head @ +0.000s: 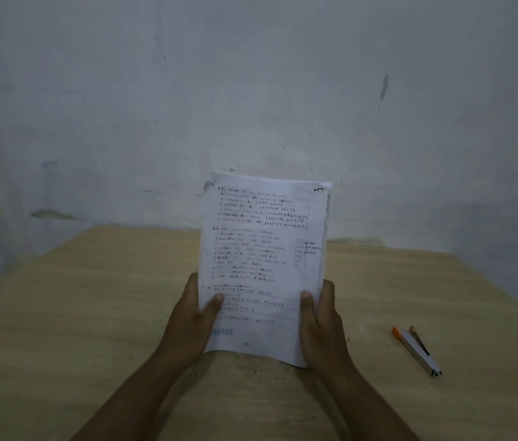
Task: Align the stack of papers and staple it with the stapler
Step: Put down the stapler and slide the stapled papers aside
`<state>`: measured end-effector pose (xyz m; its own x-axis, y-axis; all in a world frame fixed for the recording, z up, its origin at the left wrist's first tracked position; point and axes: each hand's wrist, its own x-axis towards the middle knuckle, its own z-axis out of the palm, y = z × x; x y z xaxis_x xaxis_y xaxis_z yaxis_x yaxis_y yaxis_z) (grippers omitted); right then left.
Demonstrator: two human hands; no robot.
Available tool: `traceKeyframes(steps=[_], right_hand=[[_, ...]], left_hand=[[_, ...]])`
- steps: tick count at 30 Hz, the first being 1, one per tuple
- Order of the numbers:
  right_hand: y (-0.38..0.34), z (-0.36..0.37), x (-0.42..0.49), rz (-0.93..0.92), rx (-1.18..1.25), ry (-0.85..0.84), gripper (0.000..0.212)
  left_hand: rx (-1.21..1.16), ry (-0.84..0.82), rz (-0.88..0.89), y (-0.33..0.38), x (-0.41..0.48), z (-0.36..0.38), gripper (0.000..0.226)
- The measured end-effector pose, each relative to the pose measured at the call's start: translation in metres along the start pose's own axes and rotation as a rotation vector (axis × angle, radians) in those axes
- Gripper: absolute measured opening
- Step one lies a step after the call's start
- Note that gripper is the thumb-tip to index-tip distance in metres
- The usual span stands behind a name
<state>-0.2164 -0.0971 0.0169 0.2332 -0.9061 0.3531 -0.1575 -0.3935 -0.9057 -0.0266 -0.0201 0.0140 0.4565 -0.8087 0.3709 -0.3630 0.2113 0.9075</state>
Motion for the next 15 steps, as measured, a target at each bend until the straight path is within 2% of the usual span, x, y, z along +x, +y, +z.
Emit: traceKeyframes(steps=[5, 9, 11, 15], right_hand=[[-0.005, 0.009, -0.001, -0.006, 0.017, 0.074, 0.009], [-0.005, 0.015, 0.0, 0.04, 0.008, 0.083, 0.013], [-0.003, 0.018, 0.0, 0.076, -0.005, 0.074, 0.016], [0.002, 0.027, -0.001, 0.146, -0.037, 0.026, 0.015]], left_hand=[[-0.075, 0.097, -0.07, -0.004, 0.0, -0.001, 0.019], [-0.137, 0.085, -0.223, 0.0, 0.0, -0.012, 0.02], [-0.155, 0.064, -0.322, 0.001, -0.001, -0.015, 0.011], [-0.059, 0.048, -0.44, -0.007, 0.001, -0.024, 0.025]])
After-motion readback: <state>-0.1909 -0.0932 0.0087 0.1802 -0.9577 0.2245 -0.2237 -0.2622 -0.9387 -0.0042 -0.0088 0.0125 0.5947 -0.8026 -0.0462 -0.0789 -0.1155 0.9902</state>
